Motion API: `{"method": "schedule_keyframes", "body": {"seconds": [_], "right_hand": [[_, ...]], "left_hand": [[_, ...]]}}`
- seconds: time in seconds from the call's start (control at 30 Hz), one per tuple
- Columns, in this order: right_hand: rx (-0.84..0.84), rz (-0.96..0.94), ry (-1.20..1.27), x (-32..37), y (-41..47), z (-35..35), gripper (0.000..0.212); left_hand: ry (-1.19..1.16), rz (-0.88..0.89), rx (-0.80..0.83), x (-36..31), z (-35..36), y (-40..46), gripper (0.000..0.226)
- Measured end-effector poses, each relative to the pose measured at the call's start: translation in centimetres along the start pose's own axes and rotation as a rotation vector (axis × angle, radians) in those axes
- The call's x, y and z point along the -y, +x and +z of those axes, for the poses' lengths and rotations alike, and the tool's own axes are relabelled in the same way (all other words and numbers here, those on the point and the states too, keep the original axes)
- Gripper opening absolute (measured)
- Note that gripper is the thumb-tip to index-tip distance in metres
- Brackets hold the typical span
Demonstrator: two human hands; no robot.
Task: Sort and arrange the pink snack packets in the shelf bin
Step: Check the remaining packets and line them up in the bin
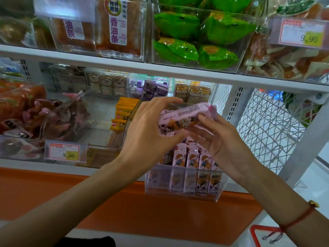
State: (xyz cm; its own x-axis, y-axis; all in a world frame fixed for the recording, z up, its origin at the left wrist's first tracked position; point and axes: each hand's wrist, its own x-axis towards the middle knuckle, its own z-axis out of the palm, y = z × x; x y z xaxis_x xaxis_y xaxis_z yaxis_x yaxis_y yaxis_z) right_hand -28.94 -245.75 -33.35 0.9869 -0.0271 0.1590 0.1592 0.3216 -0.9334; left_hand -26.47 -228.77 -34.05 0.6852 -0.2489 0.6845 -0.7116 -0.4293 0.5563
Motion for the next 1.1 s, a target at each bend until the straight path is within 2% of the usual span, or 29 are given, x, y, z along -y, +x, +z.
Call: {"method": "schedule_keyframes", "body": {"seconds": [0.17, 0.27, 0.47, 0.53, 0.63, 0.67, 0.73, 0.87, 0.93, 1.0, 1.1], "right_hand": [[0.074, -0.027, 0.004, -0.2, -0.1, -0.6, 0.041], [0.109, -0.070, -0.052, -0.4, 0.0, -1.0, 0.043], [0.154, -0.143, -0.198, -0.5, 0.0, -1.1, 0.042], [0.111, -0.144, -0.248, -0.5, 0.0, -1.0, 0.052], [0.056, -0.120, -0.478, -0.7, -0.2, -0.4, 0.070], [0.048, -0.114, -0.555, -0.8, -0.4, -0.1, 0.071], [0.041, -0.145, -0.630, -1.0, -0.7, 0.4, 0.060], [0.030, -0.248, -0.683, -0.8, -0.5, 0.5, 0.029], [0.036, -0.245, -0.707, -0.8, -0.3, 0.1, 0.028], [0.030, -0.233, -0.736, -1.0, -0.1, -0.4, 0.031], [-0.041, -0.232, -0.986, -1.9, 0.5, -1.3, 0.039]], "left_hand": [[-0.067, -0.116, 0.090, 1.1, -0.4, 0.3, 0.039], [-0.044, -0.092, 0.098, 1.4, -0.7, 0.3, 0.047], [0.019, -0.060, 0.103, 2.0, -0.7, 0.3, 0.042], [-0.070, -0.113, 0.169, 2.1, -0.6, 0.1, 0.045], [-0.396, -0.291, 0.221, 1.9, -0.4, 0.2, 0.045], [-0.463, -0.334, 0.203, 1.9, -0.4, 0.2, 0.042], [-0.488, -0.347, 0.169, 1.8, -0.3, 0.4, 0.039], [-0.497, -0.285, 0.068, 1.3, -0.6, 0.7, 0.061], [-0.554, -0.263, 0.018, 1.2, -1.1, 1.0, 0.059], [-0.508, -0.216, 0.007, 1.1, -1.3, 1.1, 0.046], [-0.426, -0.145, -0.076, 1.4, -1.2, 1.1, 0.035]]}}
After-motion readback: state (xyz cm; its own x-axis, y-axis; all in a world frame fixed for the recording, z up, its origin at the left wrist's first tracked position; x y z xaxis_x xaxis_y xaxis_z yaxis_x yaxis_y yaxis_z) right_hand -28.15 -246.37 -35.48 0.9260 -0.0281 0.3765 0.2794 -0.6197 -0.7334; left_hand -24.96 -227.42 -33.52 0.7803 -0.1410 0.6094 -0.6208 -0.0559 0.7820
